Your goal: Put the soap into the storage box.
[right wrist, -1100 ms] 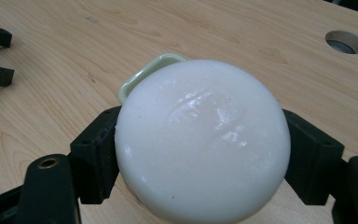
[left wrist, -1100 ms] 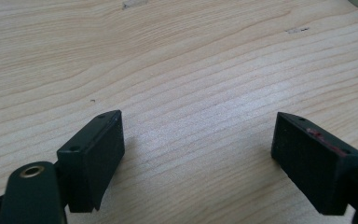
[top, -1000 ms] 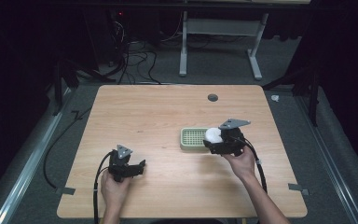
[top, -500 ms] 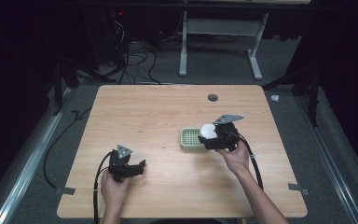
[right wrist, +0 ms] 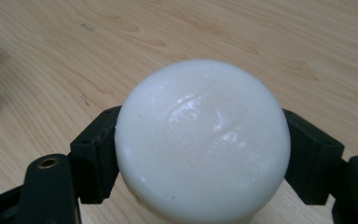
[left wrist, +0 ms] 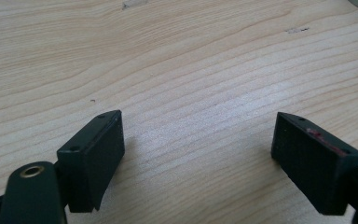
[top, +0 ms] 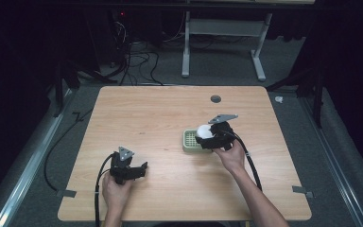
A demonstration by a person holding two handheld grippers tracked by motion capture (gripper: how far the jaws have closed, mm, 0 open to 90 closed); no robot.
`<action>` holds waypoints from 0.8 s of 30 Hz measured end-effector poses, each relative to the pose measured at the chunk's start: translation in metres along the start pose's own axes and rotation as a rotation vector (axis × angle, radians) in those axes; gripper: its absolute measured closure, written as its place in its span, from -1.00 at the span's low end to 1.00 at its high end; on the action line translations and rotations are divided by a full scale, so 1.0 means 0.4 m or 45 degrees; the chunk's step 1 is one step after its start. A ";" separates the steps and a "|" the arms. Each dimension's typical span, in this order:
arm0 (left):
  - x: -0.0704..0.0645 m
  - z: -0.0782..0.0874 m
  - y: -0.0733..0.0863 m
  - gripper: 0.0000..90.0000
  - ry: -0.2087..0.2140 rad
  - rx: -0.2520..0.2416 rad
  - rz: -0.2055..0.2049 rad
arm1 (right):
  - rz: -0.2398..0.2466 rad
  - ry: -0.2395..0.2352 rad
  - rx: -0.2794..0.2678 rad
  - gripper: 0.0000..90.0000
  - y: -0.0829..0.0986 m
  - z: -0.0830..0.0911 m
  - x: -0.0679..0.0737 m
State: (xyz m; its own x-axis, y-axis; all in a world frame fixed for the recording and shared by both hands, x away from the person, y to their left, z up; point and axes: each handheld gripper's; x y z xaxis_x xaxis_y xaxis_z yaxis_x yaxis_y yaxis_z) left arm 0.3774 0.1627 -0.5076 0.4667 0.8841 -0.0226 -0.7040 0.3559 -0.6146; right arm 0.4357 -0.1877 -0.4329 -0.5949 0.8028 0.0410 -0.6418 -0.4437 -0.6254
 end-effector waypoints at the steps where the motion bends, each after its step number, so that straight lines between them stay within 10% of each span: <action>1: 0.000 0.000 0.000 -0.61 0.000 0.000 0.000 | -0.004 0.000 0.002 -0.45 -0.001 -0.003 0.000; 24: 0.000 0.000 0.000 -0.61 0.000 0.000 0.000 | -0.005 0.057 0.060 -0.45 0.003 -0.086 -0.002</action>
State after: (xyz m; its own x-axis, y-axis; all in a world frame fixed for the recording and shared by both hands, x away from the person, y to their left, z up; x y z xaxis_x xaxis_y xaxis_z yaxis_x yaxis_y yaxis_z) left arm 0.3774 0.1627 -0.5076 0.4665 0.8842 -0.0227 -0.7040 0.3557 -0.6147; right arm 0.4521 -0.1753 -0.4606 -0.5705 0.8213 0.0080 -0.6669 -0.4575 -0.5882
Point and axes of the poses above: each handheld gripper's, and its own axes: z roughly backward along the jaws, y roughly out of its underside, x roughly to its left, and after that the axes turned 9 degrees about x, right-handed
